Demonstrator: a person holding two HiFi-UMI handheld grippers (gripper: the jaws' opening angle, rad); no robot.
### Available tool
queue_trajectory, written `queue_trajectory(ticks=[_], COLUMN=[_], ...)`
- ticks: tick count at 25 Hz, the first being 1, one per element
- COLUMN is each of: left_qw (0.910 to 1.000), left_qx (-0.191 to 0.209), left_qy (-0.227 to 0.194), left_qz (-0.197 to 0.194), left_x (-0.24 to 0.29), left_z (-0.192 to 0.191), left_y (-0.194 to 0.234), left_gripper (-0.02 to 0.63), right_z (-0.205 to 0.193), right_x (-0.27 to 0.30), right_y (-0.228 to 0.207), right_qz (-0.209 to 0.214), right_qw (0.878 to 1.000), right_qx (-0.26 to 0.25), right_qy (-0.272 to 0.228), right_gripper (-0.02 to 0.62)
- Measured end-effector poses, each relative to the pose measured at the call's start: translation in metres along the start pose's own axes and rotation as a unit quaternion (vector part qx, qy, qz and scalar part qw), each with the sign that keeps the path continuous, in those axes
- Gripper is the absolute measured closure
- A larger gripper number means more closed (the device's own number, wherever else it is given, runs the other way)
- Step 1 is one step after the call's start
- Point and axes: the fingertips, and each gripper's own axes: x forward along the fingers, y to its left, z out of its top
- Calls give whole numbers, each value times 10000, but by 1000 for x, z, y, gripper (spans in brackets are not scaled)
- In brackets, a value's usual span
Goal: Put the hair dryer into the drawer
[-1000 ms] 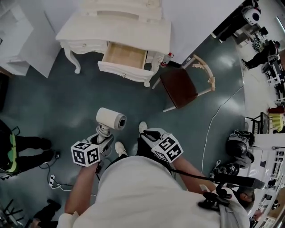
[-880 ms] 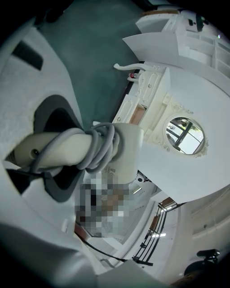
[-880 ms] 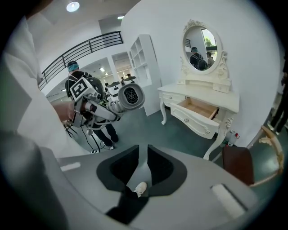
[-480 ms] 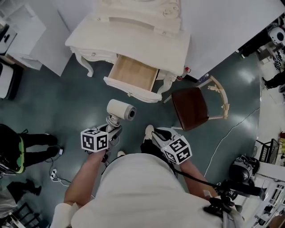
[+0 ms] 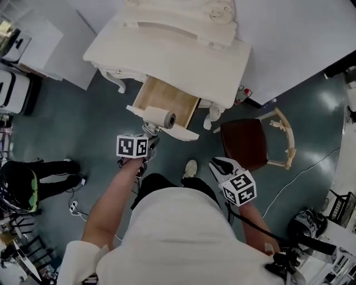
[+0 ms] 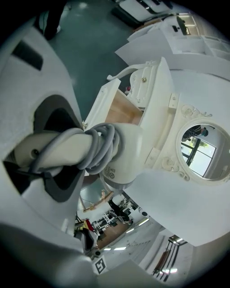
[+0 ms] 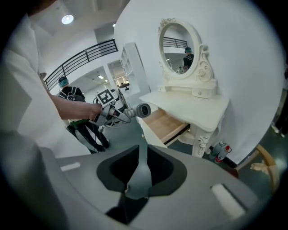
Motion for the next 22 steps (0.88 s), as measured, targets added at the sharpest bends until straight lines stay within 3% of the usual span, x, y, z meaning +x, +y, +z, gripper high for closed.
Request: queue_trajectory(ticks=[8, 13, 17, 22], left_qw=[9951, 9821, 9583, 9174], left_qx=[637, 1401, 2262, 3307], left_qy=[643, 1201, 1730, 2213], left_qz=[398, 382, 228, 7], left_x=[46, 72, 94, 116], left_z=[41, 64, 81, 99], left_y=[29, 49, 61, 77], left_gripper=[407, 407, 407, 407], right_z=[11, 25, 48, 73], right_x=[3, 12, 21, 40], right_y=[-37, -49, -58, -62], right_qz=[-105, -349, -674, -943], right_qw=[9997, 9986, 9955, 9917], right_qx=[226, 384, 658, 873], right_qy=[-53, -51, -110, -92], right_gripper=[535, 535, 535, 535])
